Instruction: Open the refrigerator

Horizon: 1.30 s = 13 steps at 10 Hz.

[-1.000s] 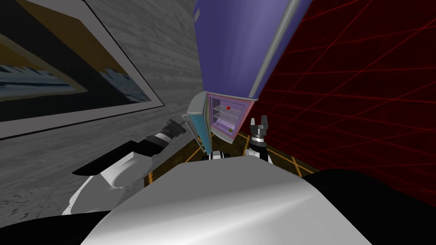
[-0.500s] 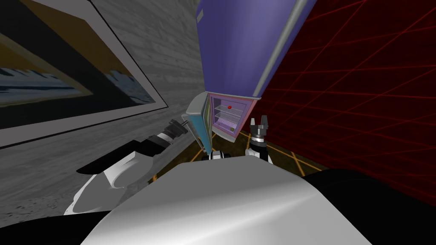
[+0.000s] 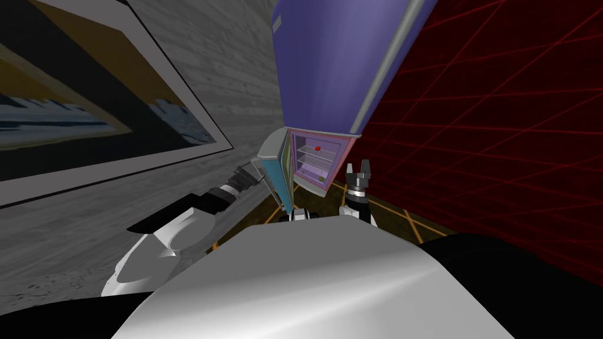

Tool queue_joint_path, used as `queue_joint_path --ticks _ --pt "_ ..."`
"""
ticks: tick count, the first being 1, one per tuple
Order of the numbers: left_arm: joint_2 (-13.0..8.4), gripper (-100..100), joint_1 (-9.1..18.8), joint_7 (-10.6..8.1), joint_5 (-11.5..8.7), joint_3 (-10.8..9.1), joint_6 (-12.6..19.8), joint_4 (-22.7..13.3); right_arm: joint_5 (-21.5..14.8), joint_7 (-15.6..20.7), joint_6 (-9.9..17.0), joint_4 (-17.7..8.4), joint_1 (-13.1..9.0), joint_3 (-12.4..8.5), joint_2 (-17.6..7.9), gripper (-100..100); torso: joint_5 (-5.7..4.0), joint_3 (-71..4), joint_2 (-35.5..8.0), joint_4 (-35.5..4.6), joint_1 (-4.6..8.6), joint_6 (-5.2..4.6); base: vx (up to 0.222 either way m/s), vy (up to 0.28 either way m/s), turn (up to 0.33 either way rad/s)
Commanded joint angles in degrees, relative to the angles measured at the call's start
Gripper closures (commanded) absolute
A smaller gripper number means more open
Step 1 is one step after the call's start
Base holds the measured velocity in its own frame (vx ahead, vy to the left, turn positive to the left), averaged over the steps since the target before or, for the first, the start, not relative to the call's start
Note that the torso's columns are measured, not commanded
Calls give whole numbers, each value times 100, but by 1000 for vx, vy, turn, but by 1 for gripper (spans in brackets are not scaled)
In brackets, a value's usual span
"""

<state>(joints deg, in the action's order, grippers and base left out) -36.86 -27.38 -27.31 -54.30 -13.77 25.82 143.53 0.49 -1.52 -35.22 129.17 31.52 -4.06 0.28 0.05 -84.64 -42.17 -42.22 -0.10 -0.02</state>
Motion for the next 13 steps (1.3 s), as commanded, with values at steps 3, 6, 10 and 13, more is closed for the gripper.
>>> queue_joint_path --ticks 3,6,10,13 --pt "390 -100 190 -117 -92 312 -274 -206 0 0 0 0 0 -1 -2 0 -14 -7 3 -11 13 -20 -11 101 -92" --pt "443 -100 180 -262 -362 429 -351 87 0 0 0 0 1 -2 -2 0 -32 -6 1 -12 68 -28 -5 116 -57" --pt "456 100 177 -237 -293 482 -280 14 0 0 0 0 0 0 0 0 -12 4 -6 -4 34 -9 -1 55 -8" --pt "412 100 195 -217 -339 552 -293 28 0 0 0 0 1 -2 -2 0 2 1 -2 -3 -12 1 -2 202 -78"
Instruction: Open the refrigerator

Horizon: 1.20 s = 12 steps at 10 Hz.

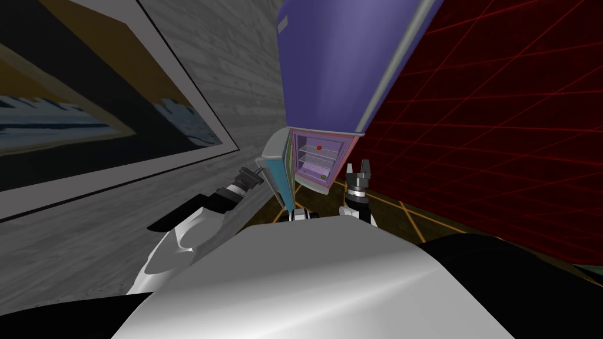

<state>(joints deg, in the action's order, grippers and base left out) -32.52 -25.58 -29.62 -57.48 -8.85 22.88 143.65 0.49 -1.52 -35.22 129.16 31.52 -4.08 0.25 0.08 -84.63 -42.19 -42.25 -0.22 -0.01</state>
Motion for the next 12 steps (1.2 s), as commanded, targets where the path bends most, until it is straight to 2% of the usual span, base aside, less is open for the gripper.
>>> queue_joint_path --ticks 1,5,6,8,9,10,12 --pt "-43 100 23 24 -45 95 -4 23 0 0 0 0 0 0 0 0 -4 5 -8 -3 11 1 -2 241 -94" --pt "-132 100 58 66 -138 234 -30 50 0 0 0 0 0 0 0 0 -11 5 -8 -3 36 1 7 245 -77" --pt "-248 -100 112 -18 -248 16 -4 -71 0 0 0 0 0 0 0 0 -12 4 -7 -3 35 1 -29 86 -122" --pt "-462 -100 253 -169 -447 -336 59 -305 0 0 0 0 -1 4 4 0 -30 18 -29 -9 97 -1 -96 -83 -178" --pt "-570 -100 324 -245 -546 -482 90 -422 -1 0 0 1 -2 4 4 0 -24 21 -33 -11 69 0 -103 -89 -154" --pt "-570 -100 324 -245 -546 -524 90 -422 -1 0 0 0 -2 4 4 0 -15 12 -19 -11 39 -3 -59 -60 -40" --pt "-784 -100 466 -397 -744 -883 153 -655 0 0 0 0 -1 3 3 0 -1 -4 5 1 2 0 -63 -36 -131"
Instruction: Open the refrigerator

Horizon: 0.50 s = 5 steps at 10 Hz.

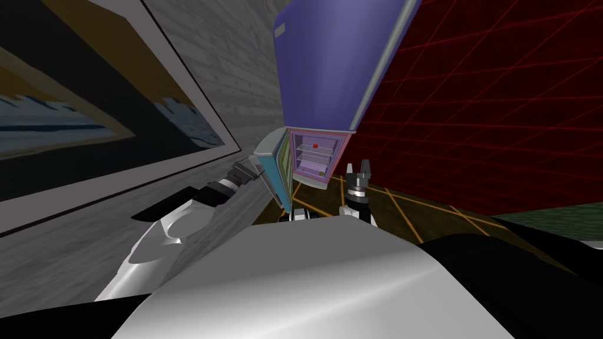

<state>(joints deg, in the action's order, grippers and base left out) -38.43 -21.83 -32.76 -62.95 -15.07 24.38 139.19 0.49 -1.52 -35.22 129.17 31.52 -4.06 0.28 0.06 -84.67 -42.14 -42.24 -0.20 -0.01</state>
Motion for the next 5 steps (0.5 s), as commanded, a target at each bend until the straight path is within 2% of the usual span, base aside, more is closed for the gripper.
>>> queue_joint_path --ticks 1,2,5 --pt "-300 -100 162 -158 -297 -429 34 -326 0 0 0 0 0 0 0 0 -2 5 -9 -2 8 -1 -88 -56 -167" --pt "-300 -100 162 -158 -297 -441 34 -326 0 0 0 0 0 0 0 0 -8 9 -14 -6 23 0 -60 -38 -55" --pt "-622 -100 375 -385 -595 -932 128 -677 0 0 0 0 0 0 0 0 -7 8 -12 -4 22 -3 -73 -44 -145"
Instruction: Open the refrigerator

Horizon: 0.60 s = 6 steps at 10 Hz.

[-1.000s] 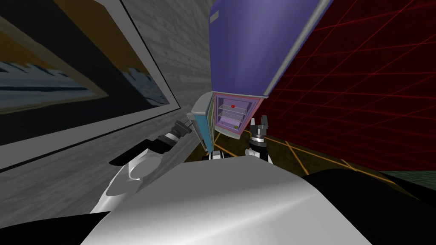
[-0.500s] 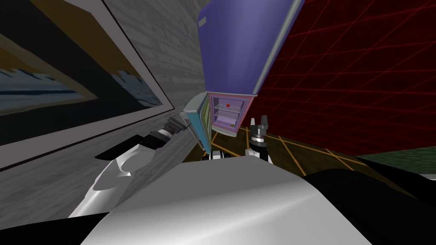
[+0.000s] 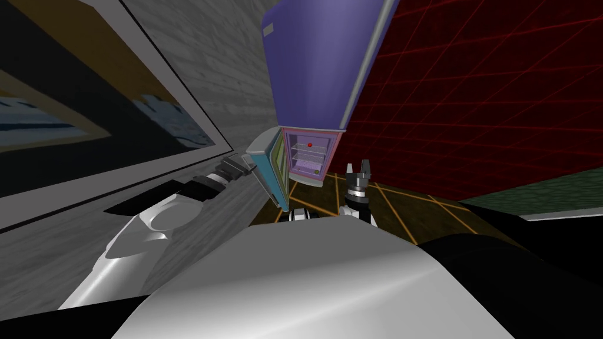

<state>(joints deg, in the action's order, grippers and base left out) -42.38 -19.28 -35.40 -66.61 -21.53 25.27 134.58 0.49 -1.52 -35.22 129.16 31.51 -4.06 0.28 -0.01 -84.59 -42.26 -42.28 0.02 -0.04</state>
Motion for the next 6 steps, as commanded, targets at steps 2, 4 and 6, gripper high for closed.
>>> queue_joint_path --ticks 2,4,6 --pt "-197 -100 144 -134 -168 -271 65 -202 0 0 0 0 1 0 0 0 -2 -6 11 2 1 4 -42 -29 -27" --pt "-200 0 146 -143 -171 -280 67 -205 0 0 0 0 2 -1 -1 0 4 -8 14 5 -13 4 -3 -2 0" --pt "-200 0 146 -143 -172 -280 67 -205 0 0 0 0 2 -1 -1 0 2 1 -1 0 -4 4 0 0 0"
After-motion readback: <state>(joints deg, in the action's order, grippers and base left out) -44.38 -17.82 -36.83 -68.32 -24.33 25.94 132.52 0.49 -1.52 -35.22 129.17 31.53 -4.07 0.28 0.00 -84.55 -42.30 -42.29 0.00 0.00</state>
